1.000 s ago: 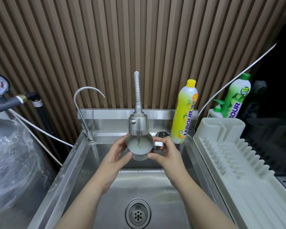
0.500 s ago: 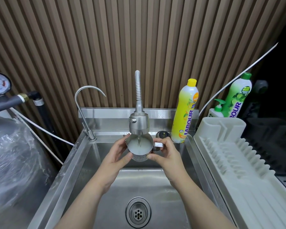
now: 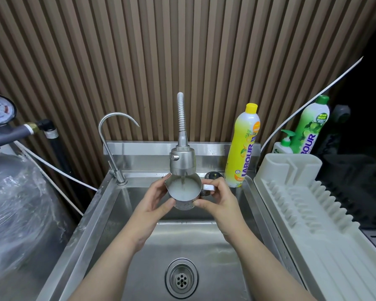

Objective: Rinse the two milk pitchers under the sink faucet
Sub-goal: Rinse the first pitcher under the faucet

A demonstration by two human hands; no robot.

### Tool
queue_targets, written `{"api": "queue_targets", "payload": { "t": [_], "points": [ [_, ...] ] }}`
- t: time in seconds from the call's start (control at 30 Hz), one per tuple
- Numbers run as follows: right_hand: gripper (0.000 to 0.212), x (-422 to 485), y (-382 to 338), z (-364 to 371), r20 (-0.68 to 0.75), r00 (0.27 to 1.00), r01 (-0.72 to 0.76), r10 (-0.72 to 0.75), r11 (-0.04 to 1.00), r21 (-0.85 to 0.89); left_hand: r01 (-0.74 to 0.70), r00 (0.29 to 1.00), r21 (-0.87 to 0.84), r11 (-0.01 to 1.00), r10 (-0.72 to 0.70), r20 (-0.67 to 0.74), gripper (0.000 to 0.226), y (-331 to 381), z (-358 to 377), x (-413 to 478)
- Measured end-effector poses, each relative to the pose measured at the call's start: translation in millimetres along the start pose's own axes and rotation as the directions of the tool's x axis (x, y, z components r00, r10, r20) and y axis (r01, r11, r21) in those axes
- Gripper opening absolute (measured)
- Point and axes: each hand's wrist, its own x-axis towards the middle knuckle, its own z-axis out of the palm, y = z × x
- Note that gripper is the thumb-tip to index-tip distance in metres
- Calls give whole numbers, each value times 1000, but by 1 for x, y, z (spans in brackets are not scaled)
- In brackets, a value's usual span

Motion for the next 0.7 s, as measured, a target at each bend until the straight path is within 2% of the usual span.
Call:
{"api": "queue_targets", "payload": {
  "t": [0.7],
  "points": [
    [48, -4, 1, 3, 1, 1000, 2, -3, 1000, 11, -11, 1000, 9, 1000, 11, 6, 54, 1, -2, -3]
  ]
}}
